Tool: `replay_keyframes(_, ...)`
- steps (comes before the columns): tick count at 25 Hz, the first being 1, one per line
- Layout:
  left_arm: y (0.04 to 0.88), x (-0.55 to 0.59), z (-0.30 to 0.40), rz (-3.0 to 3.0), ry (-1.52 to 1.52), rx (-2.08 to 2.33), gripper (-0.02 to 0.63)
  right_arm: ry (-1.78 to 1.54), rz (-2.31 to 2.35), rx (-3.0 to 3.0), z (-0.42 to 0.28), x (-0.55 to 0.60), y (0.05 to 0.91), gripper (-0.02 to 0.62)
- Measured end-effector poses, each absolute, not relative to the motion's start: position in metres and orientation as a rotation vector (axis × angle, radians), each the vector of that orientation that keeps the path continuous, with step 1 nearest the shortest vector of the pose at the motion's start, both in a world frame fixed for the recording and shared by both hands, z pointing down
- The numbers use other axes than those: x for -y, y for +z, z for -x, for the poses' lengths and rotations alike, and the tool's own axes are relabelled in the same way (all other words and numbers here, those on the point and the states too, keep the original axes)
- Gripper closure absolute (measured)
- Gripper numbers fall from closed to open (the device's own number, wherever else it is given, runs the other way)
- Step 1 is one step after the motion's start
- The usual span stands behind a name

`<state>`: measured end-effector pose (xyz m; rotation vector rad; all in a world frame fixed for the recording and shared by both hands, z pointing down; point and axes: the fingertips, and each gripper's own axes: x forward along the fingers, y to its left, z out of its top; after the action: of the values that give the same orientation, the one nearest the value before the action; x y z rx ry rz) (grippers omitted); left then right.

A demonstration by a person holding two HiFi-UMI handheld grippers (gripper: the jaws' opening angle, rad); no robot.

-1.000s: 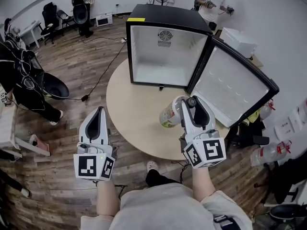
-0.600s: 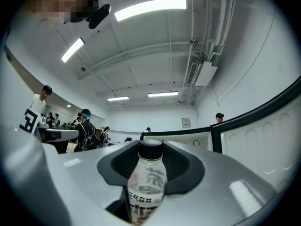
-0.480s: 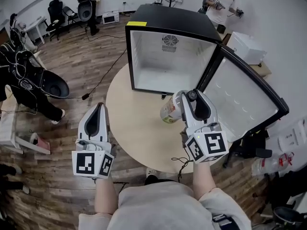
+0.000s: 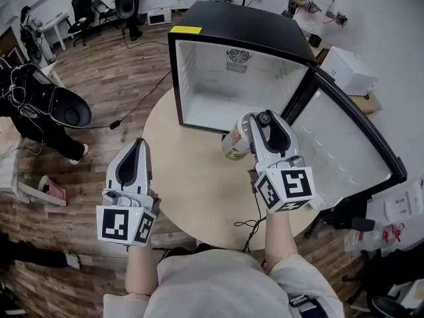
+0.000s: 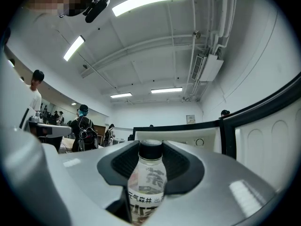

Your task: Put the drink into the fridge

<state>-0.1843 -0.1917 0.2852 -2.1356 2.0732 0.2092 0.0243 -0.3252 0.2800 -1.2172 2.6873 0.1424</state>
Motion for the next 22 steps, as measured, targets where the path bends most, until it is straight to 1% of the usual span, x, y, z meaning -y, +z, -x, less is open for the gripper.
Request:
replay_keyframes(10,0.303,0.221,0.183,2.196,0.159,-2.077,0.598,0.064,1.268,-2.696,-0.005,0.376,0.306,0.434)
replay_keyframes(18,0.316,0.258,0.204,2.3,0.166,-2.032,0.598,0.036,1.332,-2.715,0.027,0.408,0.322,0.434)
replay_keyframes(22,0.321,0.279,0.216,2.363,0.168,-1.984,0.598,-0.028,1.366,-2.702,0.044,0.428,0.33,0.434)
